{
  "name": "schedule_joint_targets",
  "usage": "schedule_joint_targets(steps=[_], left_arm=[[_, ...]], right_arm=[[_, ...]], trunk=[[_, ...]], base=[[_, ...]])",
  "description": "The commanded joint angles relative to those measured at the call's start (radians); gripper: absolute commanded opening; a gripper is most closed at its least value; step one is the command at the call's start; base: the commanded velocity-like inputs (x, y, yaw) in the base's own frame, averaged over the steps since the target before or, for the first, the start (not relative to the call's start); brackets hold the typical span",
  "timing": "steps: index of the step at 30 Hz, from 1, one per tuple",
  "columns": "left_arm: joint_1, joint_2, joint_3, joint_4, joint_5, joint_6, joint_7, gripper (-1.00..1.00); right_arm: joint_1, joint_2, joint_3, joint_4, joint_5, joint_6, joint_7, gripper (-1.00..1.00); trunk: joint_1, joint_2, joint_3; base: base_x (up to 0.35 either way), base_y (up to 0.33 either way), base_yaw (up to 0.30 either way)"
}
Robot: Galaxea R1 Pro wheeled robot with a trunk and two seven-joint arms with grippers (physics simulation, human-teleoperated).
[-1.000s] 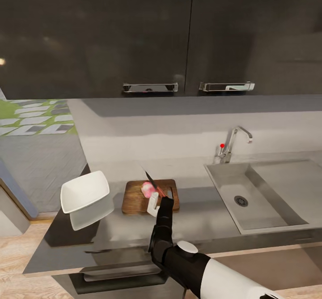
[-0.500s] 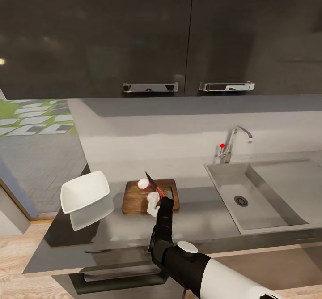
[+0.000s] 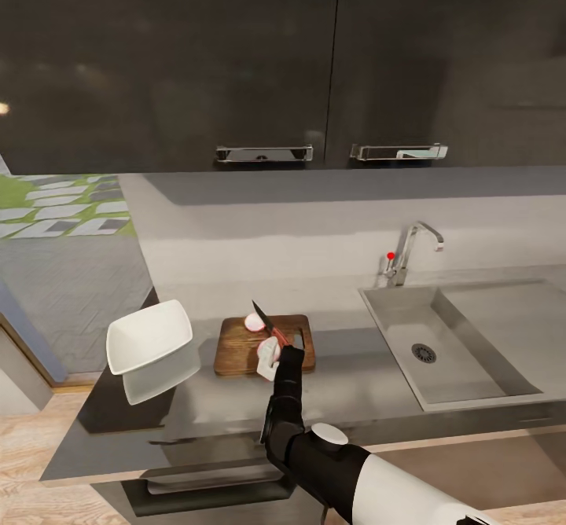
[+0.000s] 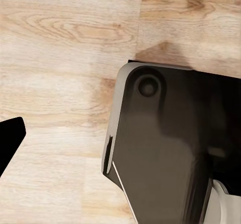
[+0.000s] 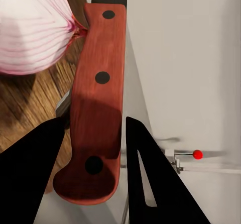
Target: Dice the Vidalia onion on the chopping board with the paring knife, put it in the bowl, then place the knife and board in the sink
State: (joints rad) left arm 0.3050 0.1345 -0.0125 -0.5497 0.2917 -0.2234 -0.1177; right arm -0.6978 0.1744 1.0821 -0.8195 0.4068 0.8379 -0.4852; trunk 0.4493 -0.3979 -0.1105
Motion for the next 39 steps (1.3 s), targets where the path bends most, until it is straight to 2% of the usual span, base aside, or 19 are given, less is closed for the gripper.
schedule_joint_targets(steps=[1, 11, 20, 39], left_arm=[[0.000, 0.000, -0.001, -0.001, 0.010, -0.001, -0.005, 1.00], [0.000, 0.000, -0.001, 0.000, 0.010, -0.001, -0.005, 1.00], [0.000, 0.000, -0.001, 0.001, 0.010, -0.001, -0.005, 1.00], [0.000, 0.000, -0.001, 0.001, 0.010, -0.001, -0.005, 1.00]], right_arm=[[-0.002, 0.000, 0.004, 0.000, -0.002, 0.005, -0.005, -1.00], [-0.002, 0.000, 0.004, -0.001, 0.001, 0.003, -0.011, -1.00], [-0.002, 0.000, 0.005, -0.001, 0.001, 0.003, -0.012, -1.00], [-0.002, 0.000, 0.004, 0.012, -0.002, 0.002, -0.007, -1.00]], trunk=[[0.001, -0.002, -0.002], [0.001, -0.002, -0.002], [0.001, -0.002, -0.002], [0.001, -0.002, -0.002]], base=[[0.000, 0.000, 0.000], [-0.006, 0.000, 0.000], [-0.164, 0.000, 0.000], [-0.007, 0.000, 0.000]])
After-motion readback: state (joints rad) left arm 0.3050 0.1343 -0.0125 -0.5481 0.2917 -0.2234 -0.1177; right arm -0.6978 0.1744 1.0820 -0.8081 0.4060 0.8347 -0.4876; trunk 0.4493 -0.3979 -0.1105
